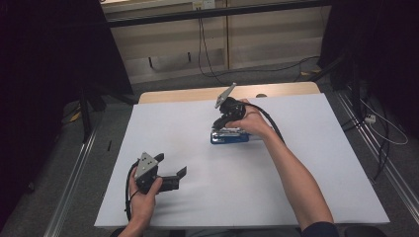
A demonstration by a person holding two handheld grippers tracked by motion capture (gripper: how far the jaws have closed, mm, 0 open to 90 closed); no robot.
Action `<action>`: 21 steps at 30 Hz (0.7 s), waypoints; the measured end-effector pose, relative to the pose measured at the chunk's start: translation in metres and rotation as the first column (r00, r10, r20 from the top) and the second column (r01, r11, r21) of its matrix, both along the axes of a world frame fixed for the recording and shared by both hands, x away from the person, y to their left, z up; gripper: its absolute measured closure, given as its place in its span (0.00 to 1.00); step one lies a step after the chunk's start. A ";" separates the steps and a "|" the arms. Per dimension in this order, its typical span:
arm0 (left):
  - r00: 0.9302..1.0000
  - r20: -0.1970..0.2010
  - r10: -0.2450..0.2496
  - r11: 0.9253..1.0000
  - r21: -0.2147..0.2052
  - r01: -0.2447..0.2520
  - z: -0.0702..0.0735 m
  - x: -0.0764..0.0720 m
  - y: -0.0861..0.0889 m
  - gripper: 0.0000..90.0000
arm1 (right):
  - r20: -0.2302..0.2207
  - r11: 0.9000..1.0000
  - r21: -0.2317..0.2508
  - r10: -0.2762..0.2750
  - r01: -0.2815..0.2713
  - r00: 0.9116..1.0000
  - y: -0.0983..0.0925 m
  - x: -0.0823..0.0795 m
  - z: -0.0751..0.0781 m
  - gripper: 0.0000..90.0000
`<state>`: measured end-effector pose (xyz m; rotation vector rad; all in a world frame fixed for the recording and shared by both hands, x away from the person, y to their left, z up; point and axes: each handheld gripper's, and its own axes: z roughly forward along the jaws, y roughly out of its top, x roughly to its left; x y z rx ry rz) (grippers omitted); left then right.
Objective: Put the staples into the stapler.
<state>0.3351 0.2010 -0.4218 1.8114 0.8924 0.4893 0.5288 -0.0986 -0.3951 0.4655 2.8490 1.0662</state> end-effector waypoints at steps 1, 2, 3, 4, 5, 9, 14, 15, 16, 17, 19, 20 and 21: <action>1.000 0.000 -0.002 1.000 0.002 0.002 0.000 0.000 0.000 0.04 | -0.005 1.000 -0.012 0.011 -0.011 1.000 0.001 0.000 -0.001 0.88; 1.000 -0.002 -0.003 1.000 0.002 0.003 0.000 0.000 0.000 0.04 | -0.002 0.999 -0.027 0.021 -0.021 1.000 0.001 0.000 -0.002 0.88; 1.000 -0.001 -0.004 1.000 -0.002 0.004 0.000 0.000 -0.001 0.04 | -0.003 0.999 -0.032 0.029 -0.029 1.000 0.002 0.000 -0.003 0.88; 1.000 0.000 -0.002 1.000 -0.004 0.002 0.000 0.000 -0.001 0.04 | -0.001 0.999 -0.036 0.036 -0.036 0.999 0.002 0.000 -0.003 0.88; 1.000 0.000 -0.001 1.000 -0.003 0.001 0.000 -0.001 -0.001 0.04 | 0.000 0.999 -0.040 0.036 -0.036 0.999 0.002 0.000 -0.003 0.88; 1.000 -0.001 -0.004 1.000 0.002 0.004 0.000 0.000 0.000 0.04 | 0.000 0.998 -0.049 0.043 -0.043 0.999 0.001 0.000 -0.003 0.88; 1.000 0.001 0.000 1.000 0.001 0.000 0.000 0.000 0.000 0.04 | -0.009 0.996 -0.062 0.065 -0.066 0.998 -0.001 0.003 -0.006 0.88; 1.000 -0.001 -0.002 1.000 0.001 0.002 0.000 0.000 0.000 0.04 | -0.007 0.996 -0.062 0.069 -0.069 0.998 -0.001 0.003 -0.006 0.88; 1.000 -0.002 -0.003 1.000 0.003 0.003 0.000 0.000 0.000 0.04 | -0.012 0.995 -0.068 0.067 -0.067 0.998 -0.001 0.003 -0.007 0.88; 1.000 -0.001 -0.004 1.000 0.000 0.004 0.000 0.000 0.000 0.04 | -0.012 0.995 -0.070 0.075 -0.076 0.997 -0.001 0.004 -0.007 0.88; 1.000 0.000 -0.004 1.000 0.000 0.004 0.000 0.000 0.000 0.04 | -0.008 0.994 -0.069 0.081 -0.081 0.997 -0.002 0.005 -0.008 0.88; 1.000 -0.001 -0.003 1.000 0.001 0.003 0.000 0.000 0.000 0.04 | -0.009 0.994 -0.070 0.080 -0.081 0.997 -0.002 0.005 -0.008 0.88; 1.000 0.000 -0.003 1.000 0.002 0.003 0.000 0.000 0.000 0.04 | -0.008 0.994 -0.071 0.083 -0.084 0.996 -0.002 0.005 -0.008 0.88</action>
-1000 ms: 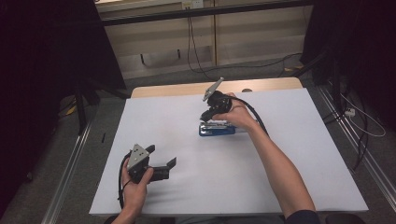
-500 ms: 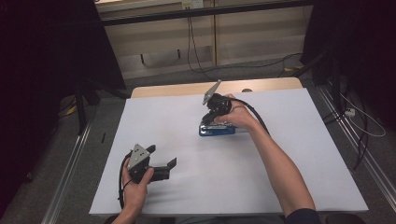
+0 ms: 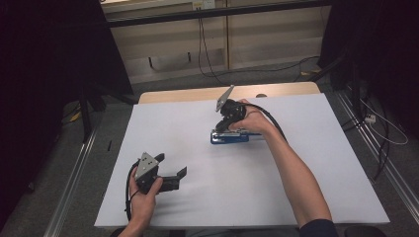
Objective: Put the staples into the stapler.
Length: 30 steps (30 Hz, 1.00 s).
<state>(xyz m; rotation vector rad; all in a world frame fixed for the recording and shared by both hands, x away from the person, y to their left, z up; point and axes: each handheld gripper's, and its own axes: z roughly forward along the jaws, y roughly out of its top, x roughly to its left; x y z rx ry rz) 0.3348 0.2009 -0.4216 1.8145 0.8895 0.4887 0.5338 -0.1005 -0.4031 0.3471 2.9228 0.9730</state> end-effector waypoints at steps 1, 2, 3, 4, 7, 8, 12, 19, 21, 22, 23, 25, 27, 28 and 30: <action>1.000 0.001 0.000 1.000 -0.002 0.000 0.000 0.000 0.000 0.04 | 0.000 1.000 0.003 0.004 -0.004 1.000 0.000 0.000 -0.001 0.88; 1.000 0.001 0.001 1.000 -0.001 -0.001 0.000 0.000 0.000 0.04 | 0.000 1.000 -0.001 0.003 -0.003 1.000 0.000 0.000 -0.001 0.88; 1.000 0.000 0.001 1.000 0.000 -0.001 0.000 0.000 0.000 0.04 | 0.000 1.000 -0.003 0.007 -0.007 1.000 -0.001 0.001 -0.001 0.88; 1.000 0.001 0.001 1.000 -0.002 -0.001 0.000 0.000 0.000 0.04 | -0.001 1.000 -0.005 0.007 -0.007 1.000 -0.001 0.001 -0.002 0.88; 1.000 -0.001 -0.001 1.000 0.000 0.001 0.000 0.000 0.000 0.04 | 0.005 1.000 0.002 0.016 -0.016 1.000 -0.001 0.001 -0.003 0.88; 1.000 0.000 0.000 1.000 0.000 0.000 0.000 0.000 0.001 0.04 | 0.005 1.000 -0.002 0.014 -0.014 1.000 -0.001 0.001 -0.003 0.88; 1.000 -0.001 0.003 1.000 -0.005 -0.003 0.000 0.000 0.001 0.04 | -0.006 1.000 -0.010 0.007 -0.008 1.000 -0.002 0.000 -0.004 0.88; 1.000 -0.001 -0.001 1.000 0.002 0.001 0.000 0.000 0.001 0.04 | 0.007 1.000 -0.008 0.028 -0.028 1.000 0.000 -0.002 -0.001 0.88; 1.000 -0.002 0.003 1.000 -0.001 -0.003 0.000 0.000 0.000 0.04 | 0.008 0.999 -0.019 0.036 -0.036 0.999 0.001 -0.002 -0.003 0.88; 1.000 -0.002 0.003 1.000 -0.001 -0.003 0.000 0.000 0.001 0.04 | 0.006 0.999 -0.024 0.036 -0.035 0.999 0.002 -0.002 -0.003 0.88; 1.000 -0.003 0.003 1.000 -0.001 -0.003 0.000 0.000 0.001 0.04 | 0.005 0.999 -0.027 0.031 -0.031 0.999 0.002 -0.002 -0.003 0.88; 1.000 -0.001 0.002 1.000 0.001 -0.002 0.000 0.000 0.001 0.04 | 0.003 0.999 -0.020 0.034 -0.034 0.999 0.003 -0.002 -0.004 0.88; 1.000 0.000 0.000 1.000 -0.002 0.000 0.000 0.000 0.001 0.04 | 0.011 0.999 -0.015 0.039 -0.039 0.999 0.004 -0.001 -0.004 0.88; 1.000 -0.002 0.001 1.000 -0.002 -0.001 0.000 0.000 0.001 0.04 | 0.010 0.999 -0.015 0.036 -0.036 0.999 0.004 -0.002 -0.004 0.88; 1.000 -0.001 0.001 1.000 -0.001 -0.001 0.000 0.000 0.001 0.04 | 0.008 0.999 -0.012 0.030 -0.030 1.000 0.004 -0.002 -0.003 0.88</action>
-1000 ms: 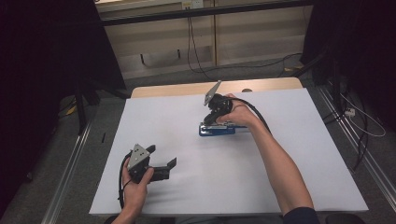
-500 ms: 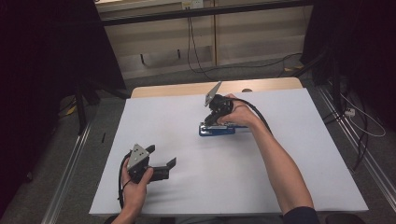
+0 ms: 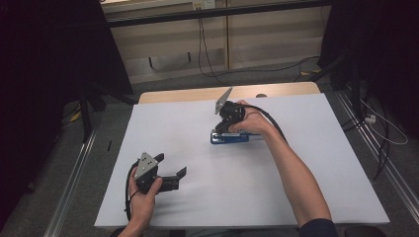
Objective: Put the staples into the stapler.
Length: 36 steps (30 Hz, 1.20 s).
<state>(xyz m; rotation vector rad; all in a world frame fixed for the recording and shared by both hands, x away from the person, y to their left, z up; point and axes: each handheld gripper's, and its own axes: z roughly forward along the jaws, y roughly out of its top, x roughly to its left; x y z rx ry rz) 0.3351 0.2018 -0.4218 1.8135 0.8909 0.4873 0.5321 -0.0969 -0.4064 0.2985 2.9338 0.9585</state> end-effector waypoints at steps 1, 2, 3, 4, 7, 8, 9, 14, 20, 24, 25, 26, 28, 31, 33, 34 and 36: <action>1.000 -0.002 0.001 1.000 -0.002 -0.001 0.000 0.000 0.000 0.04 | 0.001 1.000 -0.002 0.002 -0.002 1.000 0.000 0.000 0.000 0.88; 1.000 -0.001 0.001 1.000 -0.002 -0.001 0.000 0.000 0.000 0.04 | 0.000 1.000 0.001 0.001 -0.001 1.000 0.000 0.000 0.001 0.88; 1.000 0.000 0.001 1.000 -0.003 -0.001 0.000 0.000 0.000 0.04 | 0.004 1.000 0.000 0.003 -0.003 1.000 -0.001 0.000 0.002 0.88; 1.000 0.000 0.001 1.000 -0.002 -0.001 0.000 0.000 0.000 0.04 | 0.003 1.000 -0.001 0.001 -0.001 1.000 -0.001 0.000 0.002 0.88; 1.000 -0.001 0.003 1.000 0.001 -0.003 0.000 0.000 0.000 0.04 | 0.010 1.000 0.003 0.003 -0.003 1.000 -0.001 0.000 0.003 0.88; 1.000 0.000 0.001 1.000 0.003 -0.001 0.000 0.000 0.000 0.04 | 0.011 1.000 0.004 0.001 -0.001 1.000 -0.001 0.000 0.003 0.88; 1.000 -0.001 0.001 1.000 0.004 -0.001 0.000 0.000 0.000 0.04 | 0.014 1.000 0.002 0.001 -0.001 1.000 -0.001 0.000 0.003 0.88; 1.000 -0.002 0.001 1.000 -0.004 -0.001 0.000 0.000 0.000 0.04 | 0.013 1.000 -0.010 0.002 -0.001 1.000 0.000 0.000 0.002 0.88; 1.000 -0.001 -0.001 1.000 0.001 0.001 0.000 0.000 0.001 0.04 | 0.023 1.000 -0.011 0.012 -0.012 1.000 0.001 0.001 0.002 0.88; 1.000 -0.003 0.002 1.000 -0.001 -0.002 0.000 0.000 0.001 0.04 | 0.024 1.000 -0.009 0.015 -0.015 1.000 0.000 0.000 0.002 0.88; 1.000 -0.004 0.002 1.000 0.001 -0.002 0.000 0.000 0.001 0.04 | 0.023 1.000 -0.011 0.014 -0.014 1.000 0.000 0.000 0.003 0.88; 1.000 -0.002 0.003 1.000 -0.001 -0.003 0.000 0.000 0.000 0.04 | 0.022 1.000 -0.008 0.015 -0.015 1.000 0.000 0.000 0.003 0.88; 1.000 -0.003 0.004 1.000 -0.002 -0.004 0.000 0.000 0.000 0.04 | 0.026 1.000 -0.012 0.018 -0.018 0.999 -0.001 0.000 0.004 0.88; 1.000 -0.002 0.002 1.000 -0.003 -0.002 0.000 0.000 0.000 0.04 | 0.025 1.000 -0.018 0.016 -0.016 1.000 0.001 -0.001 0.004 0.88; 1.000 -0.001 0.000 1.000 -0.003 0.000 0.000 -0.001 0.000 0.04 | 0.029 0.999 -0.021 0.024 -0.023 0.999 0.003 -0.002 0.003 0.88; 1.000 -0.001 0.002 1.000 -0.007 -0.002 0.000 -0.001 0.000 0.04 | 0.030 1.000 -0.023 0.021 -0.020 0.999 0.003 -0.002 0.003 0.88; 1.000 -0.001 0.004 1.000 -0.004 -0.004 0.000 -0.001 0.001 0.04 | 0.028 0.999 -0.023 0.022 -0.022 0.999 0.003 -0.001 0.002 0.88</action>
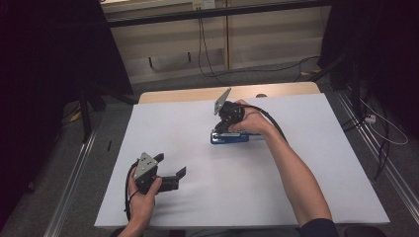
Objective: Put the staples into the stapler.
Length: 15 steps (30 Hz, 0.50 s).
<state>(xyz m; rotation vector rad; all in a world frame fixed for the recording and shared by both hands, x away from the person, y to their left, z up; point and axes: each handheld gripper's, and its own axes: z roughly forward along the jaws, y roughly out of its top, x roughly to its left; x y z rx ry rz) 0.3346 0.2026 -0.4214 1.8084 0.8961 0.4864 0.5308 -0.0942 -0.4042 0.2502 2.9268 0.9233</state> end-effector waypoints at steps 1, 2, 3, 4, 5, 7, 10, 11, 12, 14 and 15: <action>1.000 -0.001 0.000 1.000 0.002 0.000 0.000 0.000 0.000 0.04 | 0.002 1.000 -0.003 0.003 -0.003 1.000 0.000 0.001 0.000 0.88; 1.000 -0.002 0.000 1.000 0.002 0.000 0.000 0.001 0.000 0.04 | -0.005 1.000 -0.002 -0.002 0.002 1.000 0.000 0.000 0.000 0.88; 1.000 -0.002 -0.001 1.000 0.004 0.001 0.000 0.001 0.000 0.04 | -0.008 1.000 -0.003 -0.001 0.001 1.000 -0.001 0.000 0.000 0.88; 1.000 -0.002 -0.002 1.000 0.005 0.002 0.000 0.000 -0.001 0.04 | -0.007 1.000 -0.005 -0.001 0.001 1.000 0.000 0.000 0.000 0.88; 1.000 -0.001 -0.004 1.000 0.004 0.004 0.000 0.000 -0.001 0.04 | -0.007 1.000 -0.006 0.001 -0.001 1.000 0.000 0.001 0.000 0.88; 1.000 -0.002 -0.002 1.000 0.001 0.002 0.000 0.000 -0.001 0.04 | -0.010 1.000 -0.004 0.003 -0.003 1.000 0.000 0.001 0.000 0.88; 1.000 -0.002 -0.003 1.000 0.002 0.003 0.000 0.000 0.000 0.04 | -0.005 1.000 -0.007 0.004 -0.004 1.000 0.001 0.001 0.001 0.88; 1.000 -0.003 -0.004 1.000 0.002 0.004 0.000 0.000 0.000 0.04 | -0.005 1.000 -0.007 0.006 -0.006 1.000 0.001 0.001 0.002 0.88; 1.000 -0.003 -0.004 1.000 0.004 0.004 0.000 0.000 0.000 0.04 | -0.003 1.000 -0.005 0.008 -0.008 1.000 0.002 0.001 0.002 0.88; 1.000 -0.003 -0.002 1.000 0.000 0.002 0.000 0.000 -0.001 0.04 | 0.004 1.000 -0.006 0.010 -0.010 1.000 0.002 0.002 0.004 0.88; 1.000 -0.002 -0.003 1.000 0.002 0.003 0.000 0.000 -0.001 0.04 | 0.008 1.000 -0.007 0.003 -0.003 1.000 0.001 0.002 0.005 0.88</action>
